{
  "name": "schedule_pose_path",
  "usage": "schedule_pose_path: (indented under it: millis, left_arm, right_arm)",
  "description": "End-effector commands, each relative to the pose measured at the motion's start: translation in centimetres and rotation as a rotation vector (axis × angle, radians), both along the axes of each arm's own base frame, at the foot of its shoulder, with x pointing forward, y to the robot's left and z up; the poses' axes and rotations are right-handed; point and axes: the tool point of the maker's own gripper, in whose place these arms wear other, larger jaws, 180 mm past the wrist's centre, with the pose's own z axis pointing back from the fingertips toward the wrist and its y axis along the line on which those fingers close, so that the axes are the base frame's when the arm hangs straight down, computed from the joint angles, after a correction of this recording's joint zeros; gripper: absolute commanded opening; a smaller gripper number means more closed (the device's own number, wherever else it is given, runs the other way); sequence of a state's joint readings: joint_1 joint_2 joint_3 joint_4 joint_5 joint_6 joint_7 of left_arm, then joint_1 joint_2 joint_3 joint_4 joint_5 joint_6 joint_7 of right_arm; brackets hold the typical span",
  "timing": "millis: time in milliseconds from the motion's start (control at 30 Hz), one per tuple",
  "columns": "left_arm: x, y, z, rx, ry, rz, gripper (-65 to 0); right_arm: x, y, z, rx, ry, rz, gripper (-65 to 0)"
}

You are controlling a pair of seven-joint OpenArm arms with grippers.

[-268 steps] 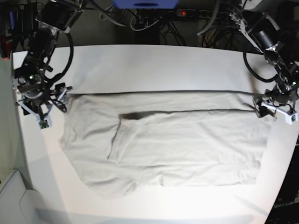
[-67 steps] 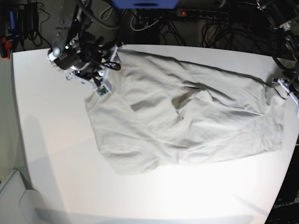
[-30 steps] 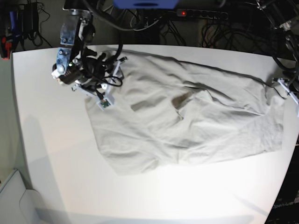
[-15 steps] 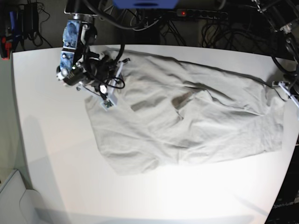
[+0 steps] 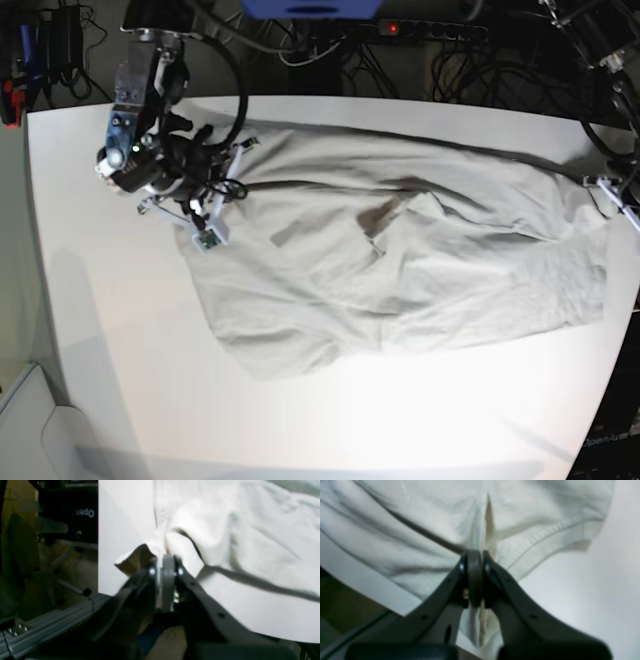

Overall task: Layout the t-shirt on the table in an organized manner, then fold the t-shirt properly
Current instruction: 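Grasp the t-shirt corner with the right gripper and drag it outward, then lift the t-shirt edge with both grippers and lay it flat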

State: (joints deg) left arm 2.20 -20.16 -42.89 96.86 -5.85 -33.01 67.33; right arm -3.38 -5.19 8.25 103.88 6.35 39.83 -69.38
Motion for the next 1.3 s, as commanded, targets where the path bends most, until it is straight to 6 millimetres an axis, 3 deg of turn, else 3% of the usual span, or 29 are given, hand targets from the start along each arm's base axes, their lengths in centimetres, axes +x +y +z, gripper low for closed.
schedule_pose_path:
  millis: [0,433,767,1267]
  left_arm:
    - [0.8,0.7,1.8,0.032,-0.043,0.001,-65.0]
    - [1.6,-0.3,5.0,0.096,-0.122,-0.035,-65.0]
    - [-2.0,-0.3,1.9,0.088,-0.004,-0.04,-65.0]
    - [-6.3,-2.5,-0.4,0.081,0.08,-0.067,-65.0]
  right_arm:
    - [0.8,0.0,1.2,0.006,-0.047,0.001,-65.0]
    - [1.2,-6.4,4.6,-0.101,-0.157,-0.124,-65.0]
    - [1.1,-8.8,5.6,-0.02,-0.195,-0.205,-65.0]
    - [0.1,-11.9,5.5,-0.029,-0.191,-0.297,-65.0]
